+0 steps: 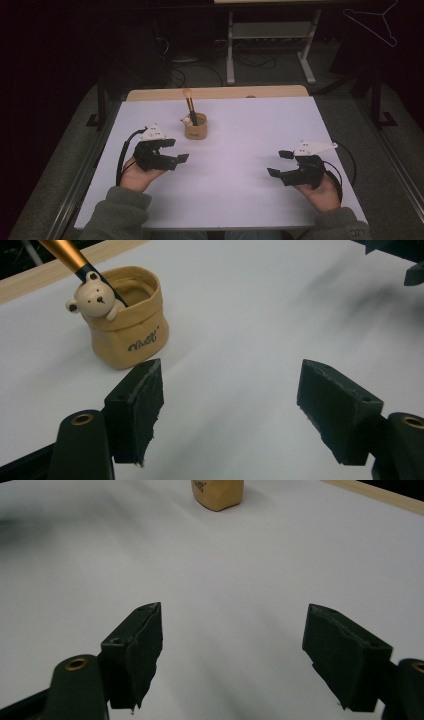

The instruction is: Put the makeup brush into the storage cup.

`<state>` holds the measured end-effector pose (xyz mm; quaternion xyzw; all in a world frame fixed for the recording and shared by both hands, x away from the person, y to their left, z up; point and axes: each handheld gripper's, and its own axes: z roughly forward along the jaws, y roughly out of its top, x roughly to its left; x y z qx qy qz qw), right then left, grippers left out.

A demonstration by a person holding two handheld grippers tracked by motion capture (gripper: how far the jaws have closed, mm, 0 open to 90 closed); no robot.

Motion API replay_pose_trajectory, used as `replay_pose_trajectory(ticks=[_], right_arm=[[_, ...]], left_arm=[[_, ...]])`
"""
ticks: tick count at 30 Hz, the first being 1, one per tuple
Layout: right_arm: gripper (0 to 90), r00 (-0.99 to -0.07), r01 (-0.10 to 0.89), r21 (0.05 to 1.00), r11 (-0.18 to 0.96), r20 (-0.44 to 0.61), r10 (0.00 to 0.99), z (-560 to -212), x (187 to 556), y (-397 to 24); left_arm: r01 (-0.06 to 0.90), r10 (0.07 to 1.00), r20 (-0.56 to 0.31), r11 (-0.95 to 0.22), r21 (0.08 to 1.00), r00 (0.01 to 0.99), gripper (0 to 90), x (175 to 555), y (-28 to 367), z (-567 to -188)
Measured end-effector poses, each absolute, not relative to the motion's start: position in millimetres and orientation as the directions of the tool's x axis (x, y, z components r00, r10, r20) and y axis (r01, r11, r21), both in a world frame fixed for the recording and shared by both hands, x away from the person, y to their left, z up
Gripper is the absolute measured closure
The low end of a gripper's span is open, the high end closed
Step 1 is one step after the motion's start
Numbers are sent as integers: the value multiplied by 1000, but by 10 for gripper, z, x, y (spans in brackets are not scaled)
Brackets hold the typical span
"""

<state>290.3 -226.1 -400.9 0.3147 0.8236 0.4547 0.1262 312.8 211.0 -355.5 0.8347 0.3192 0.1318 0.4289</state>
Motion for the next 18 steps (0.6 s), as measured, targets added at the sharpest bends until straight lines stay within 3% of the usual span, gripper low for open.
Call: replay_pose_trajectory(ticks=[18], right_arm=[[226,-766,410,825,389,80,638,-4022,2903,-2275]], left_arm=[[441,679,-78,-381,812,730,260,2860,2252,-3765]])
